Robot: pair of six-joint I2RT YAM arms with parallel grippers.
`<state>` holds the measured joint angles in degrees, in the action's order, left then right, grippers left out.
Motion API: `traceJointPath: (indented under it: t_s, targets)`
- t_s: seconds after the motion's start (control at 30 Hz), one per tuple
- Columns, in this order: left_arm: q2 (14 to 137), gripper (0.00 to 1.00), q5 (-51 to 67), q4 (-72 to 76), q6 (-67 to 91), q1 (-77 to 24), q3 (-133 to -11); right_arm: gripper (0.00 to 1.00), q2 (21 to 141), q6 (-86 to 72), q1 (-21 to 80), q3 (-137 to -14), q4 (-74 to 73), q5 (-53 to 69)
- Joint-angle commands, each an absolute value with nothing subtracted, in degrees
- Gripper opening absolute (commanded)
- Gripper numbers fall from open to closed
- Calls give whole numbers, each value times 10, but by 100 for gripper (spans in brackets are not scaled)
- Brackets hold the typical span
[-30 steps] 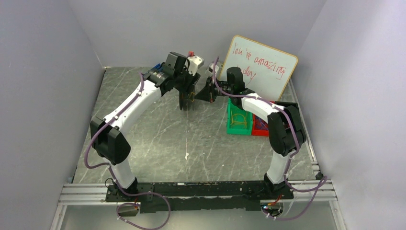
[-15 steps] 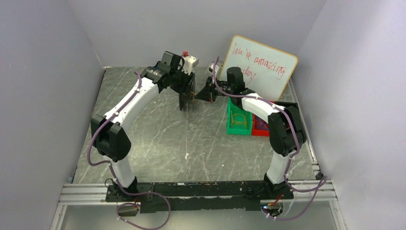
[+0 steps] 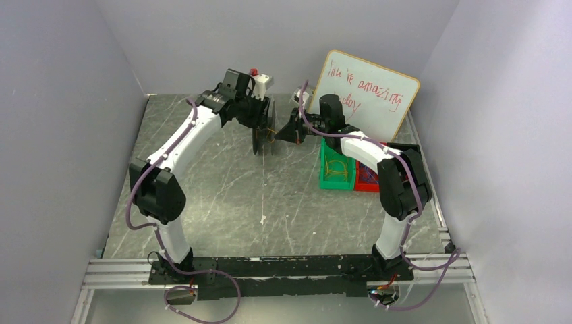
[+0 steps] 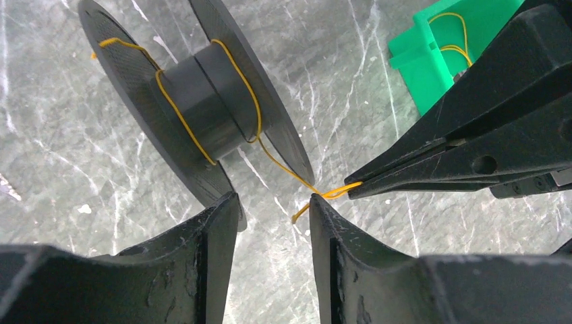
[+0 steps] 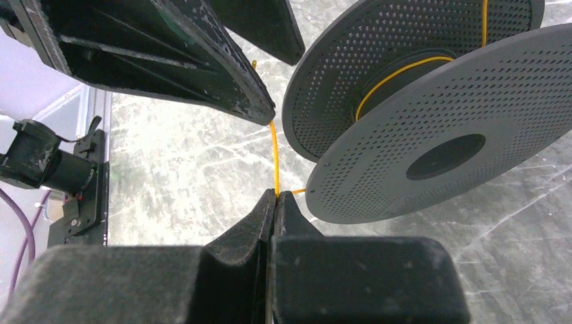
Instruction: Wrap the cables
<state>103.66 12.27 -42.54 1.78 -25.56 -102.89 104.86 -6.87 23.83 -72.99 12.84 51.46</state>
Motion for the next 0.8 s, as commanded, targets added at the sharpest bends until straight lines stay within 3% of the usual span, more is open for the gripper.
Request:
traceJointPath:
  t_s: [0.0, 0.57, 0.77]
  targets:
    - [1046, 47, 148, -415, 40, -257, -1049, 0, 1028, -56, 240, -750, 134, 513]
    - [1051, 30, 172, -407, 58, -254, -1058, 0, 1034, -39, 249, -758, 115, 503]
    - [1049, 11, 172, -408, 57, -254, -1056, 0, 1033, -35, 250, -760, 109, 495]
